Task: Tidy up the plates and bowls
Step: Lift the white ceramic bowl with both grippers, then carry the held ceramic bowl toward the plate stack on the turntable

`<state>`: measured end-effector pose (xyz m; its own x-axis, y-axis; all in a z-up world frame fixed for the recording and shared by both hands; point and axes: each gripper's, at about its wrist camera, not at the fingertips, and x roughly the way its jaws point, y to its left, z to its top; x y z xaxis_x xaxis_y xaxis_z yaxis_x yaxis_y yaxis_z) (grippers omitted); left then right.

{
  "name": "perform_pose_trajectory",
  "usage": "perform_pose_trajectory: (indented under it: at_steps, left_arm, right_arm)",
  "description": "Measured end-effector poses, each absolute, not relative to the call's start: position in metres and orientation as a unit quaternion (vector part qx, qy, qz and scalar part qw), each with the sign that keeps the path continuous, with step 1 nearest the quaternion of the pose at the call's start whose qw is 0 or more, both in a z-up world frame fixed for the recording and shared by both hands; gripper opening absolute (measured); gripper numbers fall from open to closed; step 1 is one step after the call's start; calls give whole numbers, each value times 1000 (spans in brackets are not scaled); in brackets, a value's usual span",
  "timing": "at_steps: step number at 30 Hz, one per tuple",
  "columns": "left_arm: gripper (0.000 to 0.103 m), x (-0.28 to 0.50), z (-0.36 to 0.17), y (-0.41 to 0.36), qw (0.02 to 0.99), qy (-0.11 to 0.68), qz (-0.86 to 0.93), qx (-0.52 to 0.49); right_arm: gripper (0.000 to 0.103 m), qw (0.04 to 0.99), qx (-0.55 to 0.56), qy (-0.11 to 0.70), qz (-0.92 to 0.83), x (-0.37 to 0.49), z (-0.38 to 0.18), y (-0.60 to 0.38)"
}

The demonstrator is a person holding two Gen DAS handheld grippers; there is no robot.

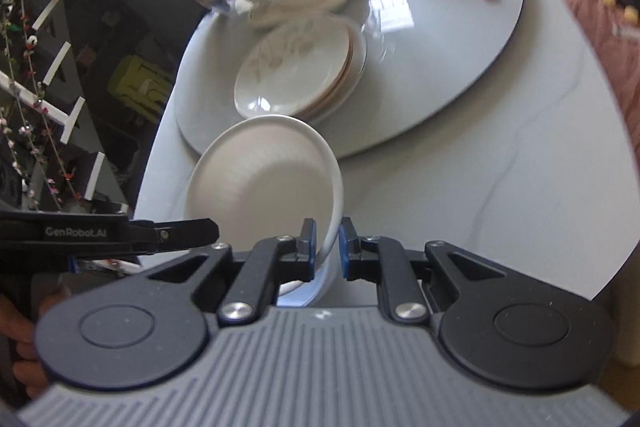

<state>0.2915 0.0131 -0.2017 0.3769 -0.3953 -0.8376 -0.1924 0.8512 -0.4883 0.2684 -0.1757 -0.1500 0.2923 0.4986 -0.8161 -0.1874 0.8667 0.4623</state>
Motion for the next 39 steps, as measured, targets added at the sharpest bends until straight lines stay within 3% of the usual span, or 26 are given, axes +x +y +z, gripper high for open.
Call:
perform_pose_trajectory:
  at_steps: [13, 26, 35, 37, 39]
  left_arm:
    - [9, 269, -245, 60, 767, 567, -51, -296]
    - [9, 278, -287, 61, 761, 595, -52, -254]
    - [10, 285, -287, 63, 764, 592, -61, -248]
    - [12, 285, -285, 61, 767, 592, -61, -241]
    - [21, 283, -284, 61, 768, 591, -61, -237]
  right_arm:
    - [16, 770, 104, 595, 206, 251, -182, -122]
    - [16, 760, 54, 619, 193, 252, -213, -90]
    - [17, 769, 53, 612, 180, 261, -213, -91]
    - [17, 773, 59, 606, 178, 262, -211, -92]
    - [17, 776, 68, 602, 174, 265, -209, -96]
